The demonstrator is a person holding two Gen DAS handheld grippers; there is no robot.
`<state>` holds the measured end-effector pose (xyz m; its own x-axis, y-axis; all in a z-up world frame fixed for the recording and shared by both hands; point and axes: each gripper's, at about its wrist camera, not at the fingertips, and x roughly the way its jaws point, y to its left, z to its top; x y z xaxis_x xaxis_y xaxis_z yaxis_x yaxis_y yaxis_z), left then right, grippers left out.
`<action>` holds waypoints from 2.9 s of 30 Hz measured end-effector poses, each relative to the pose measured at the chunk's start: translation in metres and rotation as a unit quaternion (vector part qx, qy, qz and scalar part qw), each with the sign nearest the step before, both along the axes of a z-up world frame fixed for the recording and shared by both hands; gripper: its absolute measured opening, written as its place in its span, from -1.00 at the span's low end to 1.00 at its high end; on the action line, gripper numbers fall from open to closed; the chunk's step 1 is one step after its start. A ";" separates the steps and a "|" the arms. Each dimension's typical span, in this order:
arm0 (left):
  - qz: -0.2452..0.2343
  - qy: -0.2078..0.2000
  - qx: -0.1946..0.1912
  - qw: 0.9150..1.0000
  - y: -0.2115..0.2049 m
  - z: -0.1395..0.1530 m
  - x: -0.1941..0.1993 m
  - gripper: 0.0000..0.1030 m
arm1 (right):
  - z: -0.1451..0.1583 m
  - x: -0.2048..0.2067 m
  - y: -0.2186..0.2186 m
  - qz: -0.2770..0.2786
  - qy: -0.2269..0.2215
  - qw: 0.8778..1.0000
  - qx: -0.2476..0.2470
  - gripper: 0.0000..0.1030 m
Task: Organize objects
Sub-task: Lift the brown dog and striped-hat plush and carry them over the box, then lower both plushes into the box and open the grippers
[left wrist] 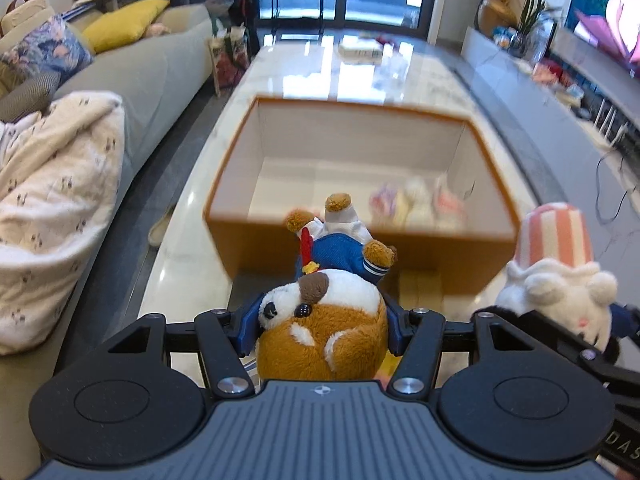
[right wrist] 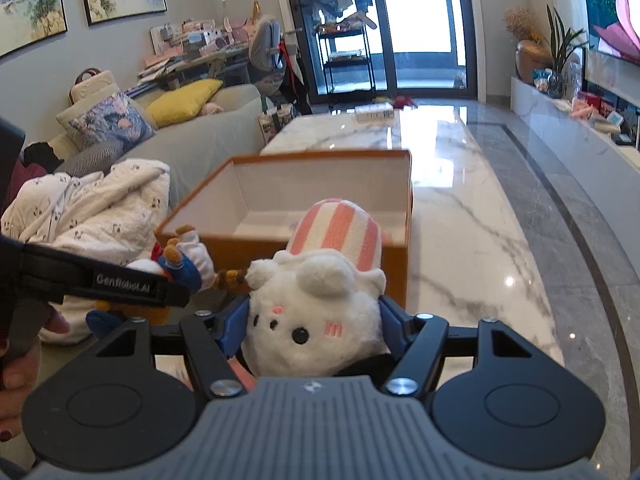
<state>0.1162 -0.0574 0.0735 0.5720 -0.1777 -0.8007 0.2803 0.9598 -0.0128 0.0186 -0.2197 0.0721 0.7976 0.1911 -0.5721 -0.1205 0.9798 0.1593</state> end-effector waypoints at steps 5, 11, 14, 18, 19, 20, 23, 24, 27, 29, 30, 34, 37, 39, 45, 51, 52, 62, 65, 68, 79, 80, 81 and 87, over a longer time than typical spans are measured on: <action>0.001 -0.036 -0.001 0.999 -0.008 0.028 0.045 0.32 | 0.028 0.037 0.000 -0.005 -0.033 0.999 0.017 0.33; 0.001 -0.059 -0.020 0.998 -0.014 0.026 0.097 0.32 | 0.034 0.104 -0.004 -0.034 -0.053 0.998 0.026 0.33; 0.004 -0.051 -0.009 0.999 -0.022 0.008 0.120 0.32 | 0.019 0.136 -0.004 -0.041 -0.031 0.998 0.028 0.33; 0.002 -0.028 0.006 1.000 -0.031 -0.023 0.140 0.32 | -0.002 0.166 0.005 -0.036 -0.007 0.999 0.013 0.33; 0.001 -0.019 0.011 1.000 -0.032 -0.032 0.142 0.32 | -0.006 0.171 0.008 -0.036 -0.002 0.999 0.009 0.33; 0.000 -0.006 0.017 1.000 -0.034 -0.042 0.146 0.32 | -0.011 0.176 0.010 -0.036 0.005 0.999 0.006 0.33; 0.000 0.030 0.045 0.999 -0.038 -0.064 0.153 0.32 | -0.030 0.184 0.017 -0.035 0.038 0.999 -0.007 0.33; -0.002 0.037 0.050 0.998 -0.039 -0.068 0.155 0.32 | -0.035 0.185 0.019 -0.031 0.047 0.998 -0.011 0.33; 0.001 0.051 0.052 0.997 -0.039 -0.073 0.158 0.32 | -0.045 0.186 0.024 -0.023 0.057 0.998 -0.024 0.33; 0.004 0.055 0.053 0.997 -0.039 -0.075 0.159 0.32 | -0.046 0.185 0.024 -0.024 0.057 0.998 -0.026 0.33; 0.006 0.057 0.054 0.997 -0.040 -0.076 0.160 0.32 | -0.046 0.184 0.023 -0.025 0.058 0.998 -0.023 0.33; 0.010 0.077 0.064 0.995 -0.043 -0.085 0.164 0.32 | -0.044 0.183 0.023 -0.033 0.070 0.997 -0.008 0.33; 0.008 0.074 0.079 0.994 -0.047 -0.089 0.164 0.33 | -0.046 0.181 0.024 -0.029 0.079 0.996 -0.007 0.34; 0.009 0.073 0.078 0.994 -0.048 -0.089 0.165 0.33 | -0.046 0.181 0.024 -0.031 0.079 0.996 -0.003 0.34; 0.013 0.070 0.076 0.995 -0.049 -0.089 0.166 0.33 | -0.042 0.179 0.026 -0.042 0.074 0.996 -0.018 0.33; 0.020 0.074 0.062 0.995 -0.044 -0.089 0.171 0.33 | -0.044 0.197 0.021 -0.049 0.059 0.997 -0.002 0.33; 0.022 0.074 0.060 0.995 -0.043 -0.089 0.172 0.33 | -0.043 0.204 0.018 -0.046 0.059 0.997 0.011 0.33; 0.027 0.068 0.069 0.995 -0.050 -0.093 0.180 0.34 | -0.045 0.250 0.014 -0.029 0.082 0.996 0.008 0.33; 0.021 0.067 0.073 0.995 -0.053 -0.093 0.179 0.35 | -0.036 0.230 0.011 -0.036 0.068 0.997 0.010 0.33; 0.021 0.068 0.075 0.995 -0.053 -0.093 0.178 0.35 | -0.037 0.208 0.011 -0.044 0.072 0.996 -0.009 0.33; 0.006 0.081 0.089 0.993 -0.054 -0.091 0.167 0.35 | -0.057 0.189 0.029 -0.031 0.121 0.991 -0.045 0.39; 0.003 0.080 0.091 0.993 -0.055 -0.091 0.166 0.37 | -0.058 0.190 0.032 -0.033 0.121 0.991 -0.054 0.40; 0.000 0.081 0.096 0.992 -0.056 -0.092 0.166 0.37 | -0.060 0.190 0.034 -0.035 0.120 0.990 -0.062 0.40; -0.001 0.084 0.098 0.992 -0.056 -0.093 0.164 0.38 | -0.066 0.190 0.043 -0.042 0.114 0.987 -0.107 0.40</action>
<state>0.2804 -0.1137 -0.0199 0.4270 -0.0100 -0.9042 0.2927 0.9476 0.1277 0.2085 -0.1771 0.0063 0.6516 -0.0155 -0.7584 -0.0218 0.9990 -0.0391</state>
